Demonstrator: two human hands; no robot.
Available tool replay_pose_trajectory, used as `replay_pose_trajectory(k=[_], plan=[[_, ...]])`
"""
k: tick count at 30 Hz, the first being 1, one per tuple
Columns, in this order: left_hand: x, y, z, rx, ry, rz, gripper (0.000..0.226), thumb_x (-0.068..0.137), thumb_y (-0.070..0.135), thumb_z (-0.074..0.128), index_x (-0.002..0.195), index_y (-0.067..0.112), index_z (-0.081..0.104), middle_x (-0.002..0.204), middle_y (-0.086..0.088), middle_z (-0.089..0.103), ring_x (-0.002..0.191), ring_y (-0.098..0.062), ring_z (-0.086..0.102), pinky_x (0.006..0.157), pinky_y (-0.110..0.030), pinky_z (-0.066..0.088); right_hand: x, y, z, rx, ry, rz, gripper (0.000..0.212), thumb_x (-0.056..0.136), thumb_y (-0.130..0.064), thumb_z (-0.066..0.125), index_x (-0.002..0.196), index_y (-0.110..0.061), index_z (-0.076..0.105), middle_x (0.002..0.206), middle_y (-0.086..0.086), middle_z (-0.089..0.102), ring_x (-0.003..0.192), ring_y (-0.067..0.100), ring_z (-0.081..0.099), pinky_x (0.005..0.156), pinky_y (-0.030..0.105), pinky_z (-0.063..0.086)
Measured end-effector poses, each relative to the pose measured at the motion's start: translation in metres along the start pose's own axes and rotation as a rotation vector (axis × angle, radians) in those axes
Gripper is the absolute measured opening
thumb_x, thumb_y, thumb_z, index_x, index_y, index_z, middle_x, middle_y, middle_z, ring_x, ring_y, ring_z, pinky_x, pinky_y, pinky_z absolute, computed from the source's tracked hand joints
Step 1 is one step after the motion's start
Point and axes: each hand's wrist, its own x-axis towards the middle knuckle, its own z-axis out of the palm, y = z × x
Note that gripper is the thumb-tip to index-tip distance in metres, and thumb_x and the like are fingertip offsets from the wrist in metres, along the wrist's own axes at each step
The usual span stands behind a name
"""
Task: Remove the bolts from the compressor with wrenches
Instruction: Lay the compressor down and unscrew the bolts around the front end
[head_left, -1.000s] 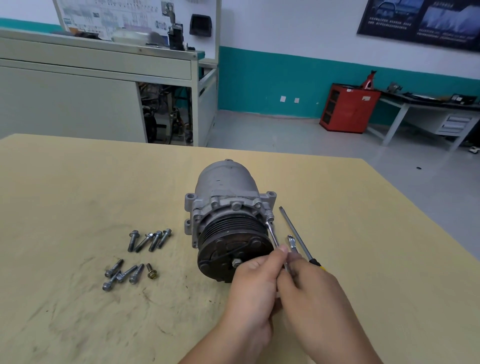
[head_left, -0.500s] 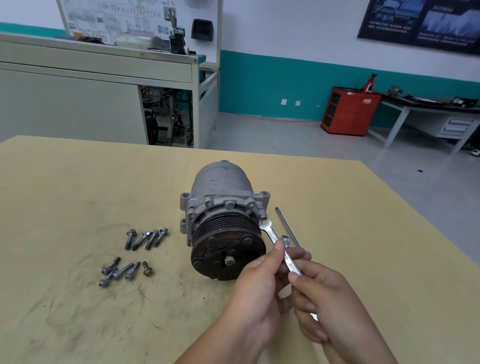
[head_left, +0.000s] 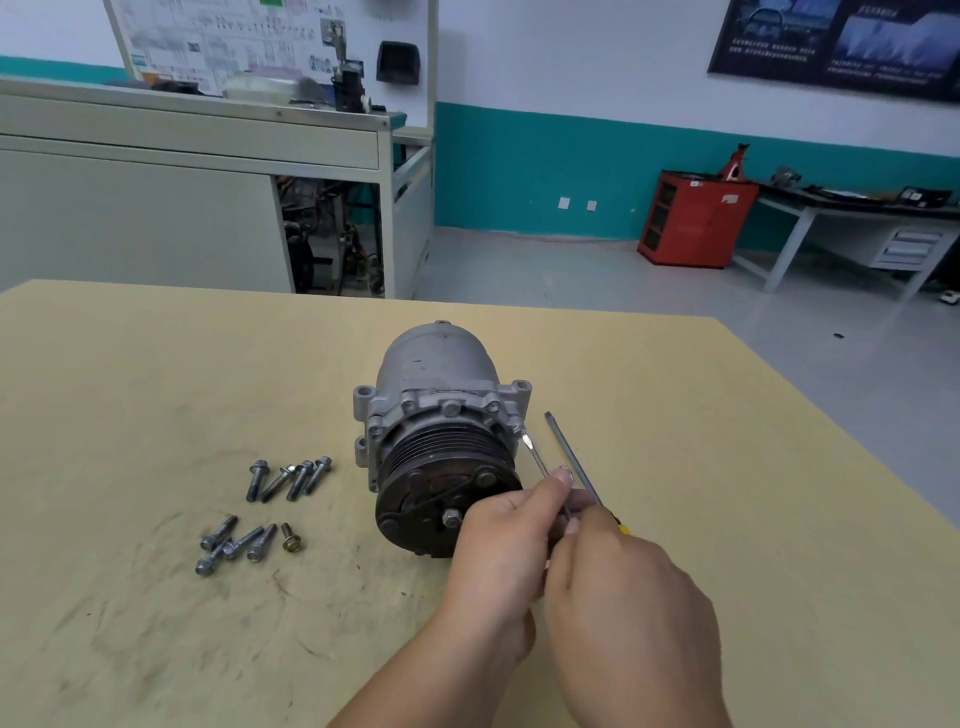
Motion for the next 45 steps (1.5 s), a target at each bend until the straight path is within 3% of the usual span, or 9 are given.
replay_pose_trajectory(k=[2,4,8,12,18,28,33,39,45], plan=[[0.0,-0.001,0.001,0.006,0.001,0.003,0.034,0.092,0.023,0.056,0.068,0.007,0.075,0.086,-0.021,0.065,0.075,-0.025,0.057,0.075,-0.034,0.044,-0.002,0.0,0.0,0.107,0.021,0.045,0.031,0.099,-0.03,0.024,0.127,-0.031,0.037,0.109,-0.009,0.063,0.101,0.014,0.059,0.055,0.027,0.034],[0.002,-0.003,0.0,0.004,-0.002,0.003,0.033,0.094,0.023,0.053,0.075,0.006,0.074,0.084,-0.018,0.071,0.072,-0.024,0.061,0.072,-0.031,0.047,-0.003,0.003,0.002,0.392,0.032,0.083,0.024,0.098,-0.025,0.034,0.117,-0.032,0.047,0.102,-0.007,0.065,0.095,0.014,0.059,0.068,0.029,0.04],[0.002,-0.005,-0.001,-0.053,-0.01,-0.003,0.033,0.095,0.023,0.05,0.078,0.002,0.069,0.079,-0.013,0.074,0.061,-0.017,0.068,0.053,-0.02,0.052,0.0,0.017,0.006,1.119,-0.35,0.186,0.02,0.095,-0.008,0.044,0.08,-0.01,0.057,0.049,0.003,0.053,0.04,0.016,0.046,0.043,0.021,0.035],[0.001,-0.007,-0.001,-0.077,-0.016,-0.004,0.034,0.095,0.024,0.05,0.079,0.0,0.068,0.08,-0.014,0.074,0.066,-0.015,0.069,0.062,-0.021,0.054,-0.005,0.02,0.007,1.501,-0.522,0.253,0.025,0.097,-0.007,0.037,0.084,0.0,0.057,0.037,0.009,0.035,0.024,0.011,0.026,0.035,0.012,0.024],[-0.002,-0.008,0.002,-0.034,-0.025,0.001,0.035,0.096,0.03,0.049,0.078,0.008,0.07,0.082,-0.009,0.075,0.075,-0.014,0.071,0.076,-0.031,0.05,-0.001,0.025,0.006,1.56,-0.53,0.258,0.029,0.097,-0.008,0.036,0.08,-0.004,0.059,0.035,0.003,0.027,0.023,0.005,0.019,0.036,0.007,0.021],[-0.006,-0.003,0.002,0.005,-0.007,-0.003,0.036,0.096,0.031,0.048,0.077,0.011,0.071,0.079,-0.005,0.075,0.067,-0.009,0.07,0.065,-0.026,0.047,-0.002,0.022,0.007,1.677,-0.569,0.321,0.031,0.097,-0.01,0.036,0.079,-0.003,0.06,0.033,0.002,0.026,0.021,0.004,0.019,0.037,0.007,0.025],[-0.006,-0.003,-0.003,-0.084,0.013,-0.01,0.037,0.095,0.027,0.05,0.072,0.006,0.069,0.076,-0.011,0.074,0.064,-0.014,0.069,0.06,-0.023,0.053,-0.003,0.014,0.012,1.609,-0.601,0.337,0.037,0.099,-0.014,0.035,0.08,-0.014,0.067,0.034,0.005,0.028,0.021,0.007,0.022,0.036,0.008,0.026],[-0.008,0.002,-0.009,-0.147,0.022,-0.015,0.045,0.094,0.023,0.052,0.057,0.007,0.071,0.072,-0.016,0.072,0.061,-0.016,0.07,0.054,-0.018,0.054,-0.01,0.001,0.022,1.652,-0.507,0.344,0.039,0.1,-0.015,0.035,0.085,-0.019,0.071,0.034,0.005,0.027,0.021,0.008,0.021,0.036,0.009,0.026],[-0.009,0.005,-0.015,-0.172,0.03,-0.064,0.038,0.092,0.026,0.057,0.062,0.005,0.068,0.067,-0.014,0.071,0.055,-0.015,0.068,0.048,-0.018,0.052,-0.013,-0.008,0.026,1.558,-0.416,0.336,0.04,0.098,-0.017,0.039,0.081,-0.028,0.073,0.035,0.007,0.028,0.023,0.011,0.022,0.035,0.01,0.023]])
